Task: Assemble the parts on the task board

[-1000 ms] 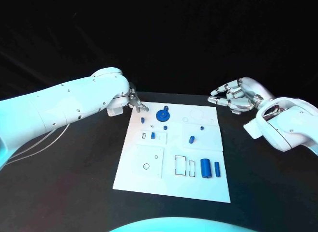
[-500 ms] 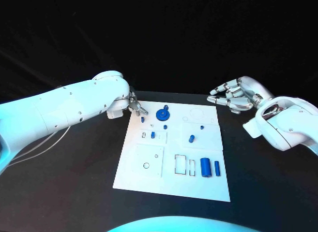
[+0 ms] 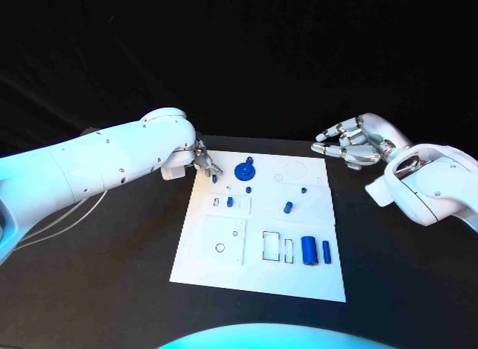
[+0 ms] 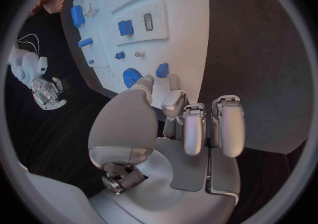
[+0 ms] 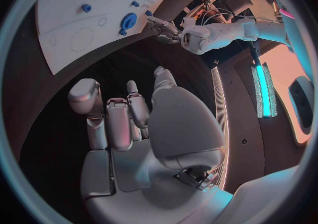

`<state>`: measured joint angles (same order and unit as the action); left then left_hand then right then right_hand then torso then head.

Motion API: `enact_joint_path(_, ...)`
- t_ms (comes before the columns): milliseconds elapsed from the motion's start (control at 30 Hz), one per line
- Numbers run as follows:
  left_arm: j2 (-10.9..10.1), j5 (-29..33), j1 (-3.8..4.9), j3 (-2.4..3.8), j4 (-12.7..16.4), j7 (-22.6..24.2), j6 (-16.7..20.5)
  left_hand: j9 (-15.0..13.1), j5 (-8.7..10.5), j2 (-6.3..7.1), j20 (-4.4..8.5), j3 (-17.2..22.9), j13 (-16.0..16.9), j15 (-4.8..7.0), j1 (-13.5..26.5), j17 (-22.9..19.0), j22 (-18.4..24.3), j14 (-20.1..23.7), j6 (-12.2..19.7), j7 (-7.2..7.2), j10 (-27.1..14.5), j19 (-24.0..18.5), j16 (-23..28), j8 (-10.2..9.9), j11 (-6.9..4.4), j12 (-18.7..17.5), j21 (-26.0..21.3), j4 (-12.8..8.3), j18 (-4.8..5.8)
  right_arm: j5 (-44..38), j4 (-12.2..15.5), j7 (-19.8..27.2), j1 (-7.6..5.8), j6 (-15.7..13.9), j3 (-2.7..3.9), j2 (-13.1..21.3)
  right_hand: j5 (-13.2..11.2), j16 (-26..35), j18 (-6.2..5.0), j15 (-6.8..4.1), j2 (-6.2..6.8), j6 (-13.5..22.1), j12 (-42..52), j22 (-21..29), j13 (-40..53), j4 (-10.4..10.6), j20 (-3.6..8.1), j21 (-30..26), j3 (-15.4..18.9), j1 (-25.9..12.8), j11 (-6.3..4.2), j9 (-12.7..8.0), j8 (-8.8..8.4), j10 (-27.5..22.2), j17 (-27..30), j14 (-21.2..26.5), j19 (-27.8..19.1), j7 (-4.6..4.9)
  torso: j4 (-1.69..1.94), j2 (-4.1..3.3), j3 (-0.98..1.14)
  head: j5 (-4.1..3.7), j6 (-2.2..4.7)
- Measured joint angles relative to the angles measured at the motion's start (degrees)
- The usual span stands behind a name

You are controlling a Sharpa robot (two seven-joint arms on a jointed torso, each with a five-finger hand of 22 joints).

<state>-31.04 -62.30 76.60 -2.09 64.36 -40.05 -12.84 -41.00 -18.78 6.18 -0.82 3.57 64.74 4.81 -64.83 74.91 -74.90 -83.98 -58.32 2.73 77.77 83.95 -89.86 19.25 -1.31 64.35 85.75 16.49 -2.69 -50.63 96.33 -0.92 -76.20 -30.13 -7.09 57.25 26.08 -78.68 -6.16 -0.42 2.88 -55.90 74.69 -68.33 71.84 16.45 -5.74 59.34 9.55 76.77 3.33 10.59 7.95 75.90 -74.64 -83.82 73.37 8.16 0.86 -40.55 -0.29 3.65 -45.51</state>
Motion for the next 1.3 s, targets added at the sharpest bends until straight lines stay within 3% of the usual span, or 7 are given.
enact_joint_path(233,0.0,0.2,-0.02,0.00,0.1,0.0,-0.1,0.1,0.00,-0.22,0.00,-0.1,0.1,0.00,-0.2,0.0,0.0,0.0,-0.2,0.23,0.0,0.0,0.0,-0.2,0.00,0.0,0.0,0.1,0.00,0.0,0.1,0.0,0.00,0.0,0.00,0.0,0.0,0.0,0.00,0.00,0.00,0.0,0.0,0.0,0.0,0.0,0.00,0.0,0.0,0.0,0.00,0.0,0.00,0.0,0.0,0.0,0.0,0.00,0.08,0.01,0.01,-0.27,-0.09)
enact_joint_path(533,0.0,0.2,-0.03,0.00,0.2,0.0,-0.3,0.4,0.00,-1.13,0.00,-0.1,0.2,0.00,-1.1,0.0,0.0,0.0,-0.6,0.23,0.0,0.0,0.0,-0.2,0.00,0.0,0.0,0.2,0.00,0.0,0.1,0.0,0.00,0.0,0.00,0.0,0.0,0.0,0.00,-0.21,0.00,0.0,0.0,0.0,0.0,0.0,0.00,0.0,0.0,0.0,0.00,0.1,0.00,0.0,0.0,-0.2,0.0,0.00,0.02,0.04,0.01,-0.04,-0.20)
enact_joint_path(1133,0.0,0.2,-0.03,0.00,0.4,0.0,-1.1,0.6,0.00,-1.32,0.00,-0.1,0.4,0.00,-1.6,0.0,0.0,0.0,-1.0,0.22,0.0,0.0,0.0,-0.2,0.00,0.0,0.0,0.2,0.00,0.0,0.0,0.0,0.00,0.0,0.00,-0.1,0.0,0.0,0.00,-0.21,-0.23,0.0,0.0,-0.1,0.2,0.0,0.22,0.0,0.0,-0.2,0.00,0.0,0.23,0.0,-0.1,-0.2,0.2,0.00,0.03,0.02,0.01,-0.03,-0.32)
enact_joint_path(1300,0.0,0.2,-0.03,0.00,0.4,0.0,-1.1,0.9,0.00,-2.76,0.00,-0.1,0.4,0.00,-3.3,0.0,0.0,0.0,-1.3,0.01,0.0,0.0,0.0,-0.7,0.00,0.2,0.0,0.1,-0.01,0.0,0.0,0.0,0.00,0.0,0.00,-0.1,0.0,0.0,0.00,-0.21,-0.23,0.0,0.0,-0.1,0.2,0.0,0.22,0.0,0.0,-0.2,0.00,0.0,0.23,0.0,-0.1,-0.2,0.2,0.00,0.03,0.02,0.01,-0.04,-0.41)
